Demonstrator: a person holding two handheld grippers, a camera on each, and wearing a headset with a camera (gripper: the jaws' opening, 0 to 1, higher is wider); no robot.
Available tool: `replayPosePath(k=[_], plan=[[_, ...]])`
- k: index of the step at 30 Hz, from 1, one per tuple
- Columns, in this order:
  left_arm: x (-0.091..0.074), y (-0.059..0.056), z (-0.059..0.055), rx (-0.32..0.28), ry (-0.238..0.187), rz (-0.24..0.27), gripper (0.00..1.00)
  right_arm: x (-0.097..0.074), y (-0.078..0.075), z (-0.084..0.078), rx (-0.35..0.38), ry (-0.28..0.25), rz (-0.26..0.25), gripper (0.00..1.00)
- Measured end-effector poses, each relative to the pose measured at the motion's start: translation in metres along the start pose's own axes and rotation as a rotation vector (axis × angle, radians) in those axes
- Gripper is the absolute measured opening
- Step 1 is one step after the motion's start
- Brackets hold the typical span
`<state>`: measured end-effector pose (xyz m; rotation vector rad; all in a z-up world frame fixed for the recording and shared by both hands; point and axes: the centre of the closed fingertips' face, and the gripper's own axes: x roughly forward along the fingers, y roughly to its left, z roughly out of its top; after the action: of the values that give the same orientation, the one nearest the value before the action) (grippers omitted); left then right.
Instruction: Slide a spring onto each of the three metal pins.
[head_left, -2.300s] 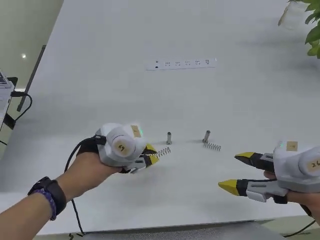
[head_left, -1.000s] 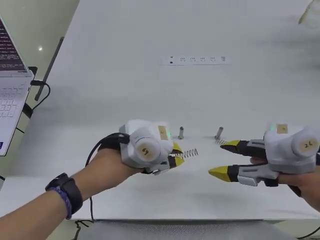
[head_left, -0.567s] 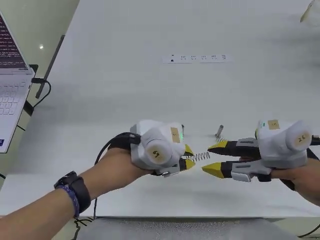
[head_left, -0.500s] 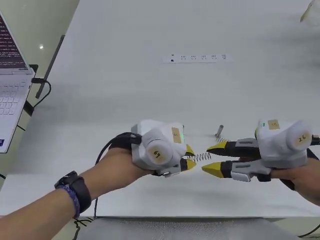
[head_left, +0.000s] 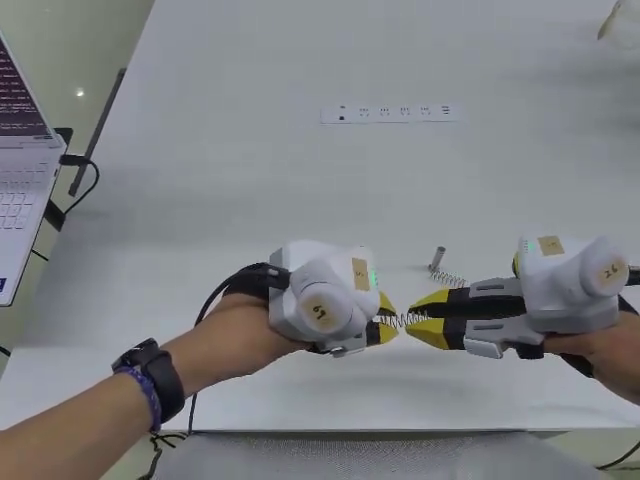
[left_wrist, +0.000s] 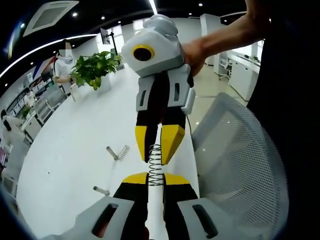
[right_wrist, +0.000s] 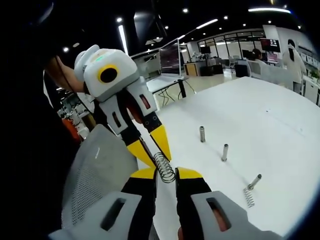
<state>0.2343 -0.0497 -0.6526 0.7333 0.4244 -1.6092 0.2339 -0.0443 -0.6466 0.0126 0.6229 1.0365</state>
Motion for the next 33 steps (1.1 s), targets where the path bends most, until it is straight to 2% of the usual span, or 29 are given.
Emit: replayPosePath(k=[11,18,27,31,33], plan=[[0.003,-0.002,0.001,0.02,0.005,-0.009,0.02,-0.003,0.008,0.005,0.017,0.0,0.043,0.09],[0.005,0.002,0.006,0.009,-0.018,-0.005,0.02,-0.007,0.005,0.012,0.005,0.008,0.024,0.08],[0.006,0.012,0.025,-0.031,-0.098,0.012,0.02,-0.021,-0.001,0.027,-0.068,0.057,0.002,0.08],[0.004,0.019,0.038,-0.068,-0.162,0.019,0.02,-0.031,-0.004,0.037,-0.112,0.093,-0.003,0.08],[0.004,0.021,0.042,-0.078,-0.178,0.021,0.02,-0.033,-0.007,0.038,-0.134,0.112,-0.005,0.08]])
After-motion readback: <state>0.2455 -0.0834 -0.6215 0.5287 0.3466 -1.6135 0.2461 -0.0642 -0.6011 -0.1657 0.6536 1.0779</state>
